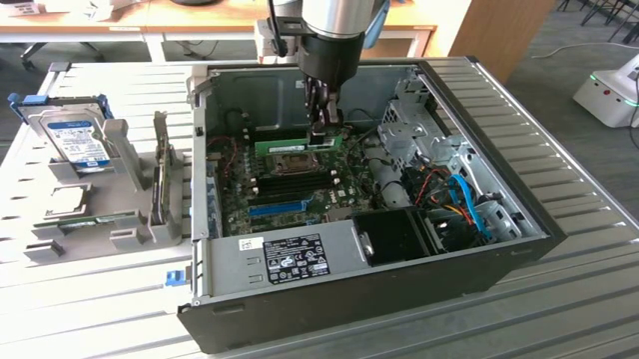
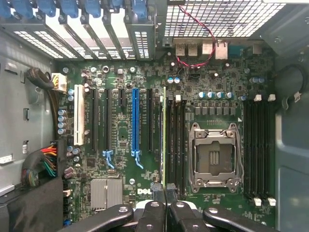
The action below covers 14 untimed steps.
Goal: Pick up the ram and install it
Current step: 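Pick up the ram and move it above insertion slot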
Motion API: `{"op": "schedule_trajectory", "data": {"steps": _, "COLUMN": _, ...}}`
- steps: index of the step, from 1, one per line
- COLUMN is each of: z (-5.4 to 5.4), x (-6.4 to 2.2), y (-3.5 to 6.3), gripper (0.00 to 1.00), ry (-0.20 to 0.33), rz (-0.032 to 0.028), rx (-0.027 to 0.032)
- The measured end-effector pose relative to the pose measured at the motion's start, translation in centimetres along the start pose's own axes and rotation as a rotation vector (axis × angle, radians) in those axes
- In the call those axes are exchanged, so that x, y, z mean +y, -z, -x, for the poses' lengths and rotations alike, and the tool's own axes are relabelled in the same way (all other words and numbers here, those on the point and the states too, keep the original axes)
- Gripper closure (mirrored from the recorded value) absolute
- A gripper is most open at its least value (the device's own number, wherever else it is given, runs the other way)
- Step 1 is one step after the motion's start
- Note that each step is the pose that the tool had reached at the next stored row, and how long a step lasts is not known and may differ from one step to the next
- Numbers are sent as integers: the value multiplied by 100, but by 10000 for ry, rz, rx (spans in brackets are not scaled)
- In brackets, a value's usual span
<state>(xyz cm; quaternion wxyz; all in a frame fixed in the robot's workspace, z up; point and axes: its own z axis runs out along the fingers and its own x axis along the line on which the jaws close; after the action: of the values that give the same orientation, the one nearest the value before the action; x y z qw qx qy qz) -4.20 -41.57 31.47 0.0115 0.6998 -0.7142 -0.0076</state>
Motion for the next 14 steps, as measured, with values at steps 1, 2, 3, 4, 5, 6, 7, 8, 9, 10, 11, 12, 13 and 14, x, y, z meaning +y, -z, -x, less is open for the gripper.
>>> {"op": "schedule_trajectory", "data": {"steps": 1, "z": 0, "x": 0, "y": 9, "gripper": 88, "ry": 0, "rz": 0, "rx": 0}}
{"op": "schedule_trajectory", "data": {"steps": 2, "z": 0, "x": 1, "y": 20, "gripper": 88, "ry": 0, "rz": 0, "rx": 0}}
{"op": "schedule_trajectory", "data": {"steps": 3, "z": 0, "x": 1, "y": 33, "gripper": 88, "ry": 0, "rz": 0, "rx": 0}}
{"op": "schedule_trajectory", "data": {"steps": 4, "z": 0, "x": 1, "y": 48, "gripper": 88, "ry": 0, "rz": 0, "rx": 0}}
{"op": "schedule_trajectory", "data": {"steps": 5, "z": 0, "x": 2, "y": 65, "gripper": 88, "ry": 0, "rz": 1, "rx": 0}}
{"op": "schedule_trajectory", "data": {"steps": 6, "z": 0, "x": 2, "y": 83, "gripper": 88, "ry": 0, "rz": 1, "rx": 1}}
{"op": "schedule_trajectory", "data": {"steps": 7, "z": -1, "x": 3, "y": 101, "gripper": 88, "ry": 0, "rz": 1, "rx": 1}}
{"op": "schedule_trajectory", "data": {"steps": 8, "z": -1, "x": 3, "y": 119, "gripper": 88, "ry": -1, "rz": 1, "rx": 0}}
{"op": "schedule_trajectory", "data": {"steps": 9, "z": -1, "x": 4, "y": 134, "gripper": 88, "ry": 0, "rz": 0, "rx": 0}}
{"op": "schedule_trajectory", "data": {"steps": 10, "z": -1, "x": 4, "y": 147, "gripper": 88, "ry": 1, "rz": 1, "rx": 1}}
{"op": "schedule_trajectory", "data": {"steps": 11, "z": -1, "x": 4, "y": 159, "gripper": 88, "ry": 0, "rz": 1, "rx": 0}}
{"op": "schedule_trajectory", "data": {"steps": 12, "z": -1, "x": 4, "y": 170, "gripper": 88, "ry": 0, "rz": 0, "rx": 0}}
{"op": "schedule_trajectory", "data": {"steps": 13, "z": -1, "x": 5, "y": 181, "gripper": 88, "ry": 0, "rz": 1, "rx": 1}}
{"op": "schedule_trajectory", "data": {"steps": 14, "z": -1, "x": 5, "y": 192, "gripper": 88, "ry": 0, "rz": 0, "rx": 0}}
